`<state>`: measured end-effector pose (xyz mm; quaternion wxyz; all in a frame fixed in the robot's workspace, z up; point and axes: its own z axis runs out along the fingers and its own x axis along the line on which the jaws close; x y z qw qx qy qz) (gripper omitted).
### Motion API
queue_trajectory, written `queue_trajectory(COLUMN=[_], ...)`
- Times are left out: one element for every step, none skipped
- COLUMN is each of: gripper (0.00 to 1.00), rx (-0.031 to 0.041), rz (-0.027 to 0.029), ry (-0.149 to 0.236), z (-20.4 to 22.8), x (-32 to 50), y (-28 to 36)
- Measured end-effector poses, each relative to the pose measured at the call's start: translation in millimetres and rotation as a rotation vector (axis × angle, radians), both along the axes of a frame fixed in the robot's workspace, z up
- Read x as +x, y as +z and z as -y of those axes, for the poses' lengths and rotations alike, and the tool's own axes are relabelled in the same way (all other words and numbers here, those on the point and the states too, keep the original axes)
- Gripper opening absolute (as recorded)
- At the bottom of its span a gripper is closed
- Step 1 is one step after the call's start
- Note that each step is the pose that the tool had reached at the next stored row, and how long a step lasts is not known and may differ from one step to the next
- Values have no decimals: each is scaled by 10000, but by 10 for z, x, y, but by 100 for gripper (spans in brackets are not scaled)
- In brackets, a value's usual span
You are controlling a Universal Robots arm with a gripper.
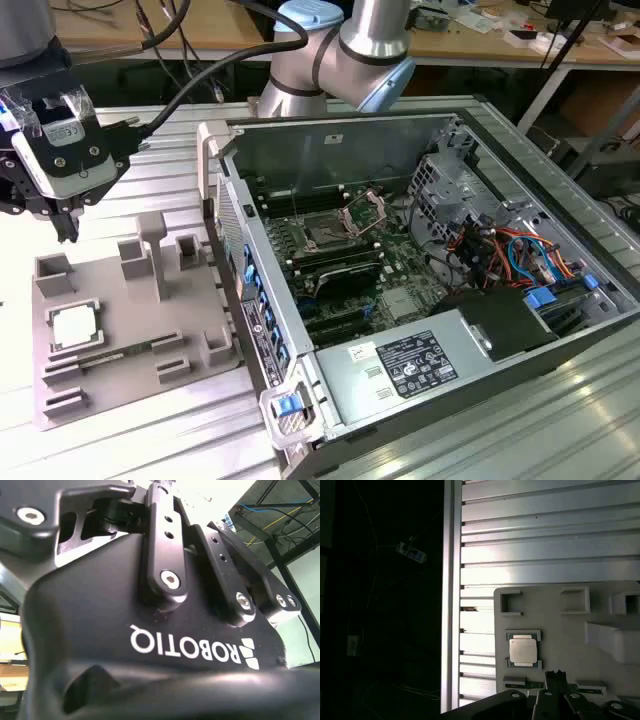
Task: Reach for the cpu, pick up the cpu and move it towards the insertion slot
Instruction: 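Reach for the cpu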
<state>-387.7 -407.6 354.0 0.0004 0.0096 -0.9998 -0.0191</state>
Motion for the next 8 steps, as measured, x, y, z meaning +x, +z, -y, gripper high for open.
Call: queue_trajectory(gripper=[11,11,11,11,11,11,11,11], rx=[1,0,0,2,2,2,3,2], rz=[2,1,0,0,1,0,1,1], ry=[0,0,0,0,0,0,0,0], z=[0,0,0,0,0,0,0,0], x=[-1,-4,-5,-6,-7,-8,-9,-11], y=[-1,-1,0,-1,-1,-1,-1,-1])
